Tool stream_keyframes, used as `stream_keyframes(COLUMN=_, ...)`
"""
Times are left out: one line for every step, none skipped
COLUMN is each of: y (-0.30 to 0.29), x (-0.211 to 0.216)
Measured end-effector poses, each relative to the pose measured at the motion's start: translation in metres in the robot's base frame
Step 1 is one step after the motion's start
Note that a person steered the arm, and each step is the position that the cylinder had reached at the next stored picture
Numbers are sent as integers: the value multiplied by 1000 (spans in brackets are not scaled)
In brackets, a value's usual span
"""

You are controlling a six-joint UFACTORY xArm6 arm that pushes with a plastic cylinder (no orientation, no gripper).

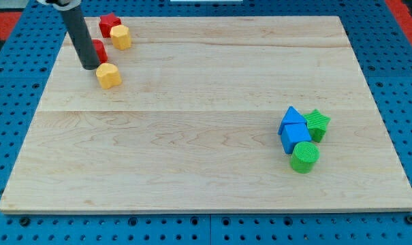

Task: Move the yellow heart closer to the red circle

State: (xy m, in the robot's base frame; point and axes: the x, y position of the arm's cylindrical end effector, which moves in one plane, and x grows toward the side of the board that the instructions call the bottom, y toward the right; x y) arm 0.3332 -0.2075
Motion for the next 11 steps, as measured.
stream_keyframes(y=3, x=-25)
stream_keyframes(y=2, x=-38)
stream_keyframes(y=2, x=-3)
stream_keyframes(y=25, x=28)
stream_keyframes(y=56, x=28)
stream_keyframes(y=114, x=31)
stream_keyframes(y=118, x=61)
stream_keyframes(y=95, x=90)
stream_keyframes(y=76, x=81)
stream_keyframes(y=73, x=63)
stream_keyframes(y=49, x=45)
